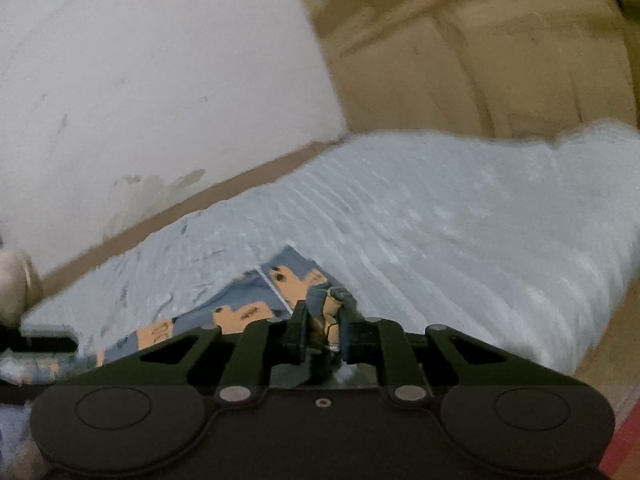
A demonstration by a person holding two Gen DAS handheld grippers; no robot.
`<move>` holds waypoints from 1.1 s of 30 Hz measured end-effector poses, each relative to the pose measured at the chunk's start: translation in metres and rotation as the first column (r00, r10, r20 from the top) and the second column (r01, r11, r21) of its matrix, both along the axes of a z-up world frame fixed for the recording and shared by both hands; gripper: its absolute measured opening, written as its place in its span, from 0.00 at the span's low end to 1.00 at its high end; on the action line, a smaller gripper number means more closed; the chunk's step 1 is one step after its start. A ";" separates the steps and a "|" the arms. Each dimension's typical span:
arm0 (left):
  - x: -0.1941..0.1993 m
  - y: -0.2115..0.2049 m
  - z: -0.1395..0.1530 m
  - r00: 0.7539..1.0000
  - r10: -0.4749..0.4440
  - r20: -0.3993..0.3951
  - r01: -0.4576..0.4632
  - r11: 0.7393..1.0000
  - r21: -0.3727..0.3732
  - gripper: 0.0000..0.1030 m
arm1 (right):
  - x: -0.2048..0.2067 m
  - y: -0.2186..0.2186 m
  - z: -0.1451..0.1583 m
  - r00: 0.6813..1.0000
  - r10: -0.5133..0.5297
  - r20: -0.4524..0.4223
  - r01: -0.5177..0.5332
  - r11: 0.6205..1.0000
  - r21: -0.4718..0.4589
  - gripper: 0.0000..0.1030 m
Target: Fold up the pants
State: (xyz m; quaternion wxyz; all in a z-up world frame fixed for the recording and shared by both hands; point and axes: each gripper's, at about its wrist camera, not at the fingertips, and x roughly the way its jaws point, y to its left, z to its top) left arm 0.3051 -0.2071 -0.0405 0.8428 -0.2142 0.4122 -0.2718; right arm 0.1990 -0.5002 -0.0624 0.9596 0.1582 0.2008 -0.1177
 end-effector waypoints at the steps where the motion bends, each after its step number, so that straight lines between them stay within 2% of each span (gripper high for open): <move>1: 0.005 0.001 0.001 1.000 -0.016 -0.016 0.015 0.999 -0.048 0.99 | 0.000 0.007 0.003 1.000 0.023 0.012 -0.023 0.999 -0.049 0.15; 4: 0.014 0.005 0.001 0.998 -0.049 -0.047 0.039 0.982 -0.187 0.99 | -0.001 0.035 0.013 0.993 0.113 0.034 -0.104 0.973 -0.204 0.14; 7: 0.017 0.009 -0.002 0.995 -0.067 -0.071 0.046 0.963 -0.264 0.99 | -0.005 0.065 0.022 0.974 0.223 0.040 -0.198 0.924 -0.325 0.14; 10: 0.015 0.016 -0.006 0.995 -0.063 -0.078 0.039 0.959 -0.281 0.99 | -0.007 0.096 0.025 0.944 0.330 0.009 -0.299 0.867 -0.398 0.14; 15: 0.009 0.028 -0.025 0.991 -0.037 -0.130 -0.001 0.961 -0.276 0.99 | -0.015 0.143 0.016 0.877 0.477 -0.068 -0.456 0.776 -0.435 0.14; 16: 0.007 0.030 -0.030 0.989 -0.030 -0.143 -0.010 0.963 -0.271 0.99 | -0.015 0.149 0.012 0.866 0.493 -0.085 -0.478 0.764 -0.434 0.14; 18: 0.003 0.032 -0.037 0.990 -0.016 -0.138 -0.019 0.968 -0.250 0.92 | -0.015 0.158 0.004 0.854 0.506 -0.119 -0.505 0.753 -0.422 0.14; 20: -0.002 0.033 -0.036 0.993 -0.013 -0.114 -0.012 0.976 -0.220 0.89 | -0.017 0.159 0.000 0.856 0.502 -0.121 -0.503 0.760 -0.412 0.14; 23: -0.009 0.032 -0.034 0.995 -0.005 -0.103 -0.016 0.979 -0.202 0.89 | -0.020 0.148 0.002 0.875 0.479 -0.070 -0.471 0.806 -0.359 0.14; 26: -0.011 0.029 -0.032 0.992 -0.005 -0.127 -0.024 0.975 -0.222 0.89 | -0.026 0.130 0.006 0.893 0.450 0.027 -0.429 0.866 -0.258 0.14; 28: -0.010 0.026 -0.032 0.988 -0.013 -0.155 -0.027 0.967 -0.254 0.89 | -0.031 0.122 0.008 0.899 0.430 0.079 -0.411 0.893 -0.185 0.14; 29: -0.007 0.024 -0.033 0.986 -0.011 -0.166 -0.034 0.965 -0.262 0.87 | -0.031 0.118 0.007 0.902 0.421 0.092 -0.404 0.900 -0.162 0.14; 31: -0.004 0.019 -0.034 0.980 0.005 -0.200 -0.061 0.960 -0.273 0.75 | -0.032 0.114 0.007 0.902 0.419 0.105 -0.403 0.904 -0.142 0.14; 33: 0.000 0.017 -0.036 0.973 0.027 -0.229 -0.092 0.956 -0.280 0.60 | -0.032 0.115 0.009 0.900 0.424 0.100 -0.409 0.902 -0.140 0.14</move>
